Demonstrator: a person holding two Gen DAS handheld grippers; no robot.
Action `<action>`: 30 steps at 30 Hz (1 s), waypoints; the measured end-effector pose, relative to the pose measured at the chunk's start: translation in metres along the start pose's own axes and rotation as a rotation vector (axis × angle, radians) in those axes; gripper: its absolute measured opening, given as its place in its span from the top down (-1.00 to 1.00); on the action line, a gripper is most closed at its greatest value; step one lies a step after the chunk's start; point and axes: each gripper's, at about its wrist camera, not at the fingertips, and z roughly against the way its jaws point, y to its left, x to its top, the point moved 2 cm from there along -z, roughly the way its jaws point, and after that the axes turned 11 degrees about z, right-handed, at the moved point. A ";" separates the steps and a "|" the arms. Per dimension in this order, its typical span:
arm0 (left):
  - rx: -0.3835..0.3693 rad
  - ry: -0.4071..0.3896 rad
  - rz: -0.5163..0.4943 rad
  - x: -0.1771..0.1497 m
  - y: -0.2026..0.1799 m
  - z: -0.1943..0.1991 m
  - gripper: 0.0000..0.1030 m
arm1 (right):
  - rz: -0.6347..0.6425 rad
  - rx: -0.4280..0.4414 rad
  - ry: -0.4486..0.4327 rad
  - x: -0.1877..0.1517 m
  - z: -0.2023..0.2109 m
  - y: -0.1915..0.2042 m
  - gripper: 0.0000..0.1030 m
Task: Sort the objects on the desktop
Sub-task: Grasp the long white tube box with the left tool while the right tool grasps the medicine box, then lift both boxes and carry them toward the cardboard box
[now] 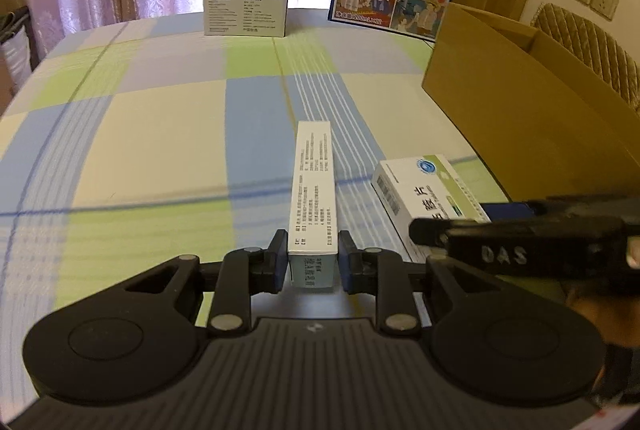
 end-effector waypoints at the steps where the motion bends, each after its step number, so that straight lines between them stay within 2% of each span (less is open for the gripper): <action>1: 0.008 -0.003 -0.005 -0.006 -0.001 0.008 0.60 | -0.002 -0.002 0.005 -0.004 0.005 0.002 -0.32; 4: 0.028 -0.017 0.000 -0.020 0.002 0.027 0.58 | 0.017 -0.025 0.012 -0.014 0.017 0.008 -0.32; 6: 0.019 -0.037 0.010 -0.025 0.007 0.033 0.14 | 0.028 -0.038 0.014 -0.017 0.020 0.011 -0.32; 8: 0.013 -0.044 0.015 -0.023 0.009 0.032 0.09 | 0.029 -0.043 0.015 -0.017 0.018 0.010 -0.32; 16: 0.005 -0.025 -0.045 -0.010 0.003 0.002 0.09 | 0.034 -0.061 0.009 -0.014 0.009 0.007 -0.32; 20: 0.005 -0.001 -0.023 -0.005 0.008 -0.014 0.13 | 0.049 -0.072 0.011 -0.013 0.005 0.009 -0.32; 25: 0.021 0.061 -0.051 -0.007 0.007 -0.029 0.33 | 0.049 -0.087 0.020 -0.011 -0.001 0.010 -0.33; 27: 0.026 0.065 -0.054 -0.008 0.007 -0.030 0.57 | 0.060 -0.093 0.022 -0.010 -0.002 0.011 -0.35; 30: 0.037 0.064 -0.051 -0.008 0.010 -0.029 0.57 | 0.062 -0.103 0.027 -0.011 -0.004 0.010 -0.40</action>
